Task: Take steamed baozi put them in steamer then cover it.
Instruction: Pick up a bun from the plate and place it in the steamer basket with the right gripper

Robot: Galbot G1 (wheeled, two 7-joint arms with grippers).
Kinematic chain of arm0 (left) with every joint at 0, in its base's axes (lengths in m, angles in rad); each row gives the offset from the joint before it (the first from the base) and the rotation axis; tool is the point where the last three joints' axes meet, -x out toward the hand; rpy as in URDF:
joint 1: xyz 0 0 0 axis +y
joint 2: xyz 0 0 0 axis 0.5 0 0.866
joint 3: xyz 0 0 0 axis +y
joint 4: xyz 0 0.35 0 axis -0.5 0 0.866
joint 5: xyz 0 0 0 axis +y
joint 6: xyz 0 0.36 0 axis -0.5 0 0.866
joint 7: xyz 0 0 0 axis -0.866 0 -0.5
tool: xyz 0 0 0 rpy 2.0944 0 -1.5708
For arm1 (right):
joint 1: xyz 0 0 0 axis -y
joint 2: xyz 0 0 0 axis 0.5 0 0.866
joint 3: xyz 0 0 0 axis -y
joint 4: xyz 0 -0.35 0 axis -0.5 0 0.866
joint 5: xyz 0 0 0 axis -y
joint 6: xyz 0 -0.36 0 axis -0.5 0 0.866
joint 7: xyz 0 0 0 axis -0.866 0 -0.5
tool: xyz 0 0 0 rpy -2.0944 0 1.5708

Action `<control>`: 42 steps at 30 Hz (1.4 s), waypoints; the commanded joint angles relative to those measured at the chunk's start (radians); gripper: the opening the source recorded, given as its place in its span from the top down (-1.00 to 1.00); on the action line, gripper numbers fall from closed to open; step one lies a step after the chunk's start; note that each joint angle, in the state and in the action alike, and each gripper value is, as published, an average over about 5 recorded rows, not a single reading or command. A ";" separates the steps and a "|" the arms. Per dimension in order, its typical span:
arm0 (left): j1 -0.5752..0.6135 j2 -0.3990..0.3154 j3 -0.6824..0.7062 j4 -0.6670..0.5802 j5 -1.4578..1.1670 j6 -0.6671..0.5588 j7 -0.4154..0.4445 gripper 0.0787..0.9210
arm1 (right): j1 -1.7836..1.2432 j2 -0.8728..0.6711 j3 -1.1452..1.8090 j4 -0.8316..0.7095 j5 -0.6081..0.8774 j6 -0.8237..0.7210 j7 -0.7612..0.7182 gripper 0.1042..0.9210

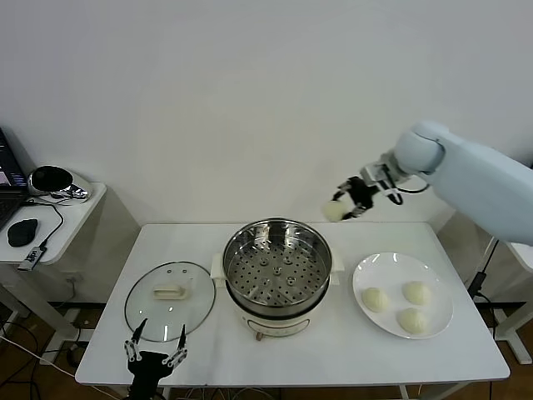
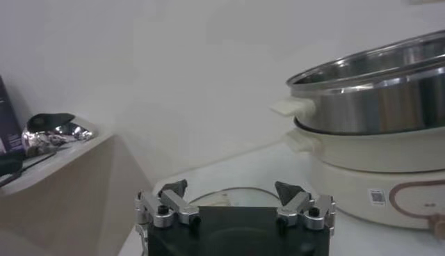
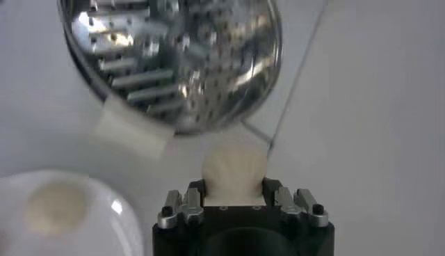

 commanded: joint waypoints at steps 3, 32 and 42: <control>-0.001 -0.002 -0.014 -0.002 -0.006 0.000 0.000 -0.77 | 0.041 0.258 -0.178 -0.064 -0.063 0.192 0.051 -0.02; 0.002 -0.016 -0.024 -0.010 -0.008 0.000 0.000 -0.77 | -0.111 0.390 -0.115 -0.288 -0.530 0.534 0.161 -0.18; 0.009 -0.019 -0.025 -0.016 -0.006 0.000 -0.001 -0.77 | 0.128 0.247 -0.228 -0.003 -0.116 0.204 0.049 -0.74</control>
